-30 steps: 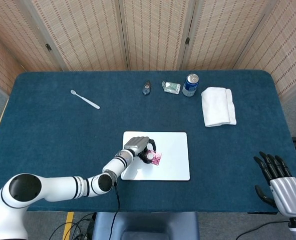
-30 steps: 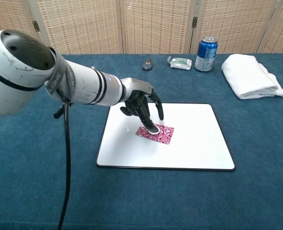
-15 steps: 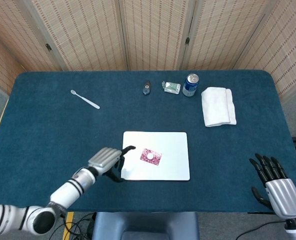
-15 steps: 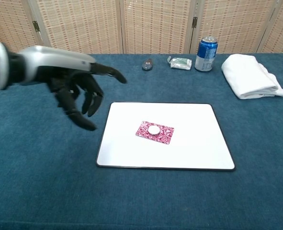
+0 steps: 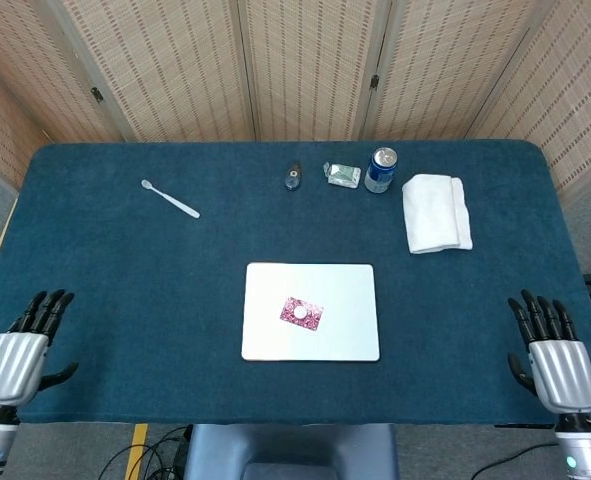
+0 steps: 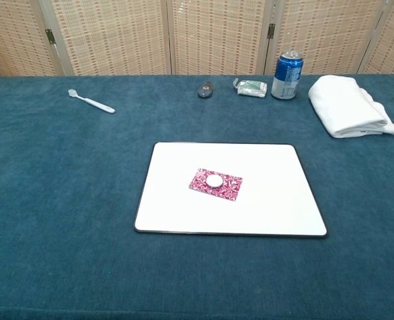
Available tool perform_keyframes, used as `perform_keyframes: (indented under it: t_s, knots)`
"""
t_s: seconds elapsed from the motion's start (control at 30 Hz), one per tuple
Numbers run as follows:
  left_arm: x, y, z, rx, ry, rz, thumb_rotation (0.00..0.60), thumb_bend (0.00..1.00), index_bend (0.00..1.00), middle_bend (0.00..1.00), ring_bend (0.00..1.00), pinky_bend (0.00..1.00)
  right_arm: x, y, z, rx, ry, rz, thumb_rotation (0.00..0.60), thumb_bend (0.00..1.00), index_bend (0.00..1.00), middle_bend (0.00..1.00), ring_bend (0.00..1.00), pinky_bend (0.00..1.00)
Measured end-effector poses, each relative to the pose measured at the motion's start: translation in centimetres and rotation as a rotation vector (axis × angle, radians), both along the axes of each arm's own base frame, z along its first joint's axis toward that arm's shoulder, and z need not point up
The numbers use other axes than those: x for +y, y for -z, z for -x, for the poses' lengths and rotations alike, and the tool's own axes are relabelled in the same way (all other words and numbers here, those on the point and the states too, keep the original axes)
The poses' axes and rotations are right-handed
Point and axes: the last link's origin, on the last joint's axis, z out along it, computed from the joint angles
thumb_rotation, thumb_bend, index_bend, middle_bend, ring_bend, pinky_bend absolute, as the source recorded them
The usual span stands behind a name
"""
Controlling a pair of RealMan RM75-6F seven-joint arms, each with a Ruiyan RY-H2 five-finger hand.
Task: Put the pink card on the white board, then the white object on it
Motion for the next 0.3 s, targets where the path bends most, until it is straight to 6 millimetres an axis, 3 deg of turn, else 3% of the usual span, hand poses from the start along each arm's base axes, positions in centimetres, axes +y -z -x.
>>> perform_keyframes:
  t_s: [0.1,0.3]
  knots:
    - [-1.1,-0.6,1.7,0.011,0.014,-0.036,0.6,0.21,0.0,0.1,0.05,0.34,-0.8,0.3,0.0,0.015,0.016,0.022,0.6,0.3,0.0,0.0,0.0,0.0]
    - [-1.7,-0.7,2.6,-0.015,-0.003,-0.055,0.6,0.21,0.0,0.1,0.05,0.34,-1.0,0.6,-0.4,0.02,0.007,0.027,0.6,0.3,0.0,0.0,0.0,0.0]
